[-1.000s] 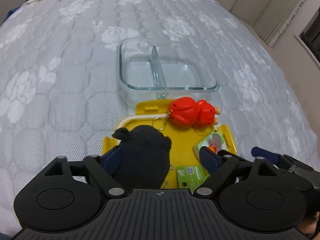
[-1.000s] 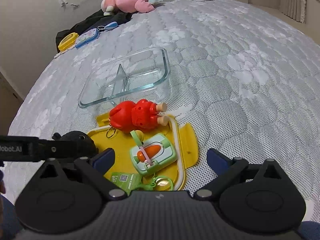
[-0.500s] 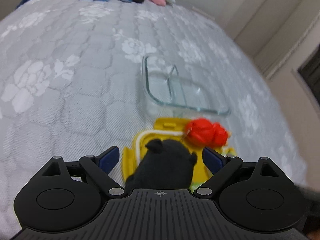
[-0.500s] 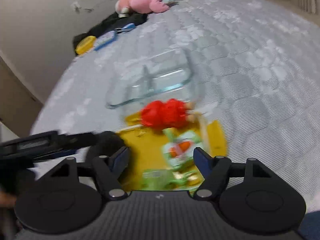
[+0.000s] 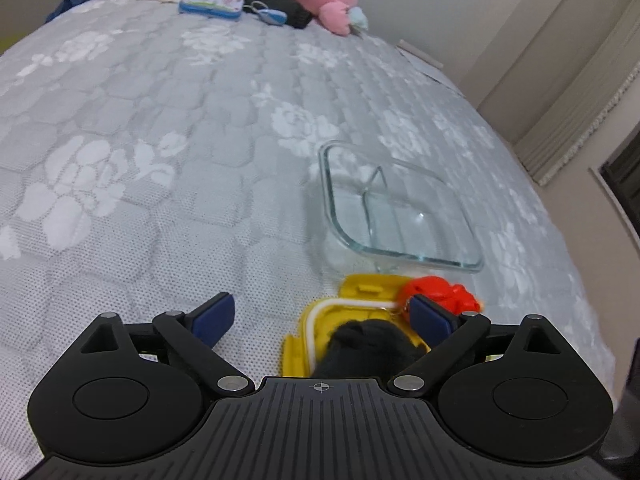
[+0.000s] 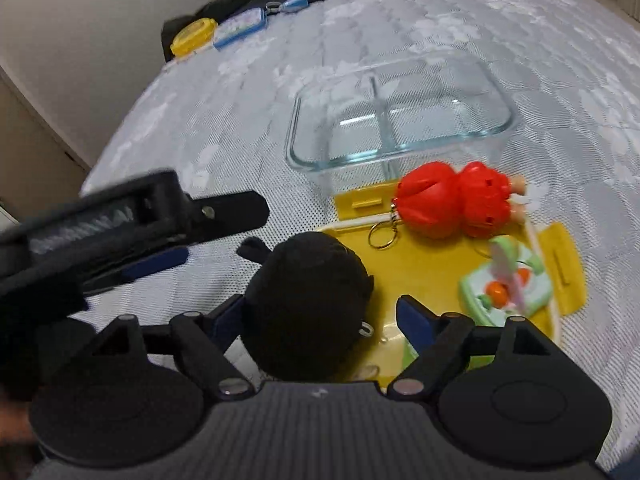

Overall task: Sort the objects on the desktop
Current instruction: 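Close the right gripper on the black plush toy and lift it, then carry the black plush toy with the right gripper into the glass container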

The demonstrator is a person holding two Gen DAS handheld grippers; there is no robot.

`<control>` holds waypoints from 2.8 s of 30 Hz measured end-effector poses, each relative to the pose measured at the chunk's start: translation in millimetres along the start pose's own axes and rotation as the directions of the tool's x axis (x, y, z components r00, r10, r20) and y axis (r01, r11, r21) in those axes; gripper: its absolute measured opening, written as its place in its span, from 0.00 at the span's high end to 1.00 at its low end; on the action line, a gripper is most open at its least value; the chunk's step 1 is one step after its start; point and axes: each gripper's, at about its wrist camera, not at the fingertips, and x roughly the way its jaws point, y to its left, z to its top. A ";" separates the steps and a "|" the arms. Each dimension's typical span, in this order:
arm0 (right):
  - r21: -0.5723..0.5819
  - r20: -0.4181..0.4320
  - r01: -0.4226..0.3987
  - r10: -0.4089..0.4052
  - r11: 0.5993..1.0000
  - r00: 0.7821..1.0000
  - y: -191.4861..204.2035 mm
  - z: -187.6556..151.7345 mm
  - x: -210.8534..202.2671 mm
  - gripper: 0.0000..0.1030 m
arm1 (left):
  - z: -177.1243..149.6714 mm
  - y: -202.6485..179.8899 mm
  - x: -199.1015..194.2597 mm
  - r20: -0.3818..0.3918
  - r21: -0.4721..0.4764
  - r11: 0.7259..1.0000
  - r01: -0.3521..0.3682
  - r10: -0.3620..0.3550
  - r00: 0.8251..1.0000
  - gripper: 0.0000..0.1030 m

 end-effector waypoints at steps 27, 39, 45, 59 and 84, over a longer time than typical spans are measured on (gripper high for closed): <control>-0.241 0.144 0.160 -0.127 0.957 0.981 32.5 110.9 -18.7 0.42 | -13.8 -10.7 32.3 -0.226 0.069 0.997 0.046 -0.029 0.974 0.02; -0.350 0.128 0.262 -0.231 0.899 0.964 63.8 124.6 69.9 0.41 | -15.4 3.2 51.8 -0.296 0.003 1.000 0.021 -0.019 0.955 0.01; -0.313 0.106 0.241 -0.218 0.919 0.970 50.3 128.5 77.8 0.41 | -17.0 0.5 53.3 -0.302 0.017 1.000 0.024 -0.018 0.953 0.00; -0.299 0.095 0.262 -0.244 0.918 0.965 33.2 124.3 88.5 0.40 | -20.8 -4.0 49.4 -0.299 0.030 0.999 0.027 -0.017 0.954 0.00; -0.161 0.106 0.182 -0.166 0.970 0.980 22.8 147.1 70.0 0.70 | -26.7 -16.9 48.3 -0.303 0.052 0.998 0.024 -0.007 0.953 0.00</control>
